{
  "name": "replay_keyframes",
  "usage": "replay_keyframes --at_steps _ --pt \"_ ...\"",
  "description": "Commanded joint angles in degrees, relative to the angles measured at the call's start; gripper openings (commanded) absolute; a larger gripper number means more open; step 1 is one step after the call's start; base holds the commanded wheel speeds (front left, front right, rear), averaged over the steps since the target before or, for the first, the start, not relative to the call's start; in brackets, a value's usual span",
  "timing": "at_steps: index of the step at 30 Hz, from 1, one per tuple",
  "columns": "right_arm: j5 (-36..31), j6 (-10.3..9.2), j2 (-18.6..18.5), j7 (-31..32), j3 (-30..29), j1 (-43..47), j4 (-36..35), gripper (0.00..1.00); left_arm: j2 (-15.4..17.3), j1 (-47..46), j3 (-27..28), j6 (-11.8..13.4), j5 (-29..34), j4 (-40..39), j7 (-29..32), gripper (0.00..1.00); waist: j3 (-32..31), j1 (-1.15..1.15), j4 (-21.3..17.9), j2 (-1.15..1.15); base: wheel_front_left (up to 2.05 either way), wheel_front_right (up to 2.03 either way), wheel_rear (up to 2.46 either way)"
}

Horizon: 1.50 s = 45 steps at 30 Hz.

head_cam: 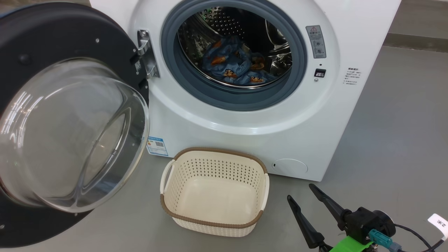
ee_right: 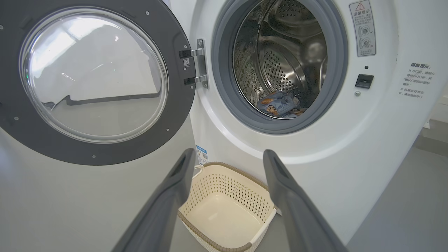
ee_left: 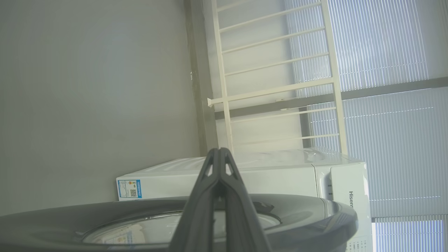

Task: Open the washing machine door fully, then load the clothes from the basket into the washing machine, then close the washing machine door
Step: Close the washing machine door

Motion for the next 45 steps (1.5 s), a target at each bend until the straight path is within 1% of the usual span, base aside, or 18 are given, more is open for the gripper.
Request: replay_keyframes --at_steps 1,6,11,16,21,24,25,27,35,45 --pt "0.9 0.53 -0.6 -0.3 1.4 -0.8 -1.1 1.00 3.5 -1.2 0.4 -0.4 -0.6 -1.1 1.1 0.00 0.0 0.00 -0.1 0.00 0.00 0.00 0.00" --pt "0.8 0.53 -0.6 -0.3 1.1 -0.5 -1.0 1.00 3.3 -1.7 1.3 0.6 -2.8 -0.5 5.0 0.00 -0.1 0.00 0.0 0.00 0.00 0.00 0.00" --pt "0.7 0.53 -0.6 -0.3 0.9 -0.5 -1.0 1.00 2.3 -1.2 0.7 1.7 -3.7 -0.6 9.4 0.00 -0.3 0.00 0.4 0.00 0.00 0.00 0.00" --pt "0.6 0.53 -0.5 -0.3 0.7 -0.5 -1.0 1.00 1.4 -0.4 -0.2 3.6 -4.5 -1.9 14.8 0.00 -0.5 0.00 0.9 0.00 0.00 0.00 0.00" --pt "0.6 0.53 -0.4 -0.3 0.5 -0.2 -1.0 1.00 -0.5 0.4 -0.8 4.9 -5.6 -5.1 18.9 0.00 -0.8 0.00 1.4 0.00 0.00 0.00 0.00" --pt "0.5 0.53 -0.2 -0.3 0.5 -0.3 -1.0 1.00 -2.2 1.1 -1.3 5.8 -6.1 -7.7 20.8 0.00 -0.9 0.00 1.7 0.00 0.00 0.00 0.00" --pt "0.5 0.53 -0.2 -0.3 0.5 -0.3 -1.0 1.00 -2.2 1.1 -1.3 5.8 -6.1 -7.7 20.8 0.00 -0.9 0.00 1.7 0.00 0.00 0.00 0.00" --pt "0.5 0.53 -0.1 -0.3 0.5 -0.4 -1.1 1.00 -3.2 1.8 -1.9 6.7 -6.1 -9.7 22.1 0.00 -1.0 0.00 1.9 0.00 0.00 0.00 0.00" --pt "0.3 0.53 0.5 -0.3 0.2 -0.7 -1.2 1.00 -6.9 5.2 -4.5 11.5 -6.3 -20.1 28.7 0.00 -0.7 0.00 1.8 0.00 0.00 0.00 0.00" --pt "0.1 0.53 1.9 -0.3 -0.6 -0.8 -1.5 1.00 -12.1 10.8 -6.6 20.0 -7.5 -37.5 35.4 0.00 0.0 0.00 0.8 0.00 0.00 0.00 0.00"
